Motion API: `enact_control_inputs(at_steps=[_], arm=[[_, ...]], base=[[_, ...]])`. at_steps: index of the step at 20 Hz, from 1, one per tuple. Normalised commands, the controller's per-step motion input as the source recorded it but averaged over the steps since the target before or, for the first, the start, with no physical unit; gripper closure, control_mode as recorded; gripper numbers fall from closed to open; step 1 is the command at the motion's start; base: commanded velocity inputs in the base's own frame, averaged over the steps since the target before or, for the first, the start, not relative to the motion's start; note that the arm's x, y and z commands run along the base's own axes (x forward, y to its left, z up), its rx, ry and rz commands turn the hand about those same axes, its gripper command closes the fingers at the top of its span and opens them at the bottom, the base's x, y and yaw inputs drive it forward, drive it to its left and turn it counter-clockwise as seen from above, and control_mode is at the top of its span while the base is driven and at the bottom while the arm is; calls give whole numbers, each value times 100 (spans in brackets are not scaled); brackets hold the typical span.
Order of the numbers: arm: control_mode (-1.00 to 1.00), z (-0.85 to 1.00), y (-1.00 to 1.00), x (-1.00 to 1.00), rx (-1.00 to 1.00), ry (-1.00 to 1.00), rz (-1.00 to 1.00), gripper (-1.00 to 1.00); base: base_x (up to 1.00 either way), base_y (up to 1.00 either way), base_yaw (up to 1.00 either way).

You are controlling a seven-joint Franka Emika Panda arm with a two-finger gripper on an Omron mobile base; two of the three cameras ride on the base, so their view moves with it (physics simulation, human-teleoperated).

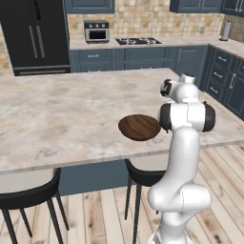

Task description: Place the cup inside the bowl on the dining table and move the bowl to any counter.

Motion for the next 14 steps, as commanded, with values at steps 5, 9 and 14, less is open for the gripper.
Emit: enact_control_inputs(at_steps=[5,9,14], arm=[[-100,37,0,0,0,0,0,100],[-100,22,0,0,0,0,0,100],[-100,21,0,0,0,0,0,100]], base=[[0,0,0],[0,0,0],[0,0,0]])
